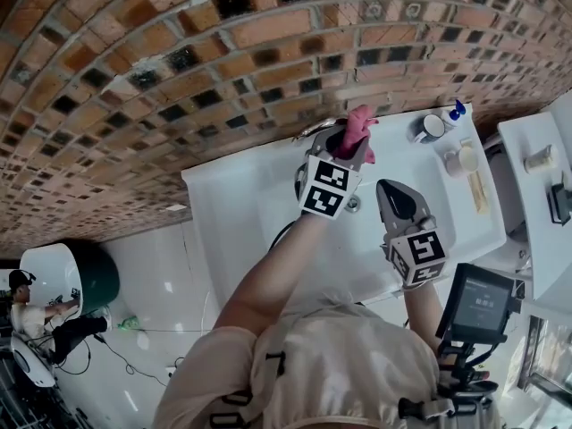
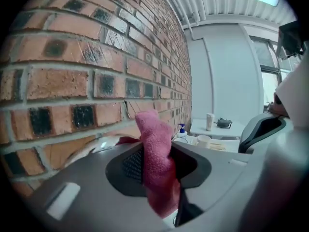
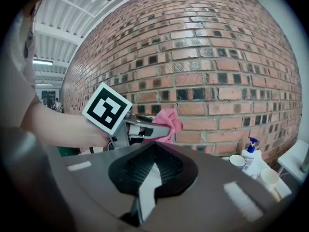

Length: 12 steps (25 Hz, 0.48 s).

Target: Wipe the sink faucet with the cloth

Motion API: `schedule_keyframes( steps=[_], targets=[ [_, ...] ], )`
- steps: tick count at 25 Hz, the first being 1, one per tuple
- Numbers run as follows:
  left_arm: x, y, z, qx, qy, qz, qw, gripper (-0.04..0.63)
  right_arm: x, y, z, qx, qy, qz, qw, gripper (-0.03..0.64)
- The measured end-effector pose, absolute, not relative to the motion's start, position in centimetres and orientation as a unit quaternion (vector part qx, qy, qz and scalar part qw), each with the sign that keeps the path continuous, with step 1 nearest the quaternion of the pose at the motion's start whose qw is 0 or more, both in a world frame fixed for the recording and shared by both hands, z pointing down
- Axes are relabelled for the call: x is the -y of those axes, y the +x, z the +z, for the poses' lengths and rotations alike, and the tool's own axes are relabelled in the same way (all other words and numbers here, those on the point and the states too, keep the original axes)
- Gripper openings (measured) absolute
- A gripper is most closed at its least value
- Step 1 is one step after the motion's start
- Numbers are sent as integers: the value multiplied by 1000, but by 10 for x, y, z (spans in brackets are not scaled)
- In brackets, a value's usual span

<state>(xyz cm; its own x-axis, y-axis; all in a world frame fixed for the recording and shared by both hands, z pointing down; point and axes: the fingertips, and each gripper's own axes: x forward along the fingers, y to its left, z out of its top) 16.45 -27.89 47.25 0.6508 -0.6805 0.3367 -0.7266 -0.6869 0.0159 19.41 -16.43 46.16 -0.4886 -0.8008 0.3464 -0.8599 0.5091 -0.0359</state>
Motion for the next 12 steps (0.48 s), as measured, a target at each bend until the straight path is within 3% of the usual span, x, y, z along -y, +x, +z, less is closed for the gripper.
schedule_keyframes(
  steps=[9, 12],
  targets=[
    [280, 168, 542, 366, 894, 214, 148, 121, 161, 208, 467, 848, 497, 108, 149, -6],
    [271, 168, 543, 364, 896, 217, 136, 121, 160, 212, 467, 846, 501, 107, 148, -6]
  ],
)
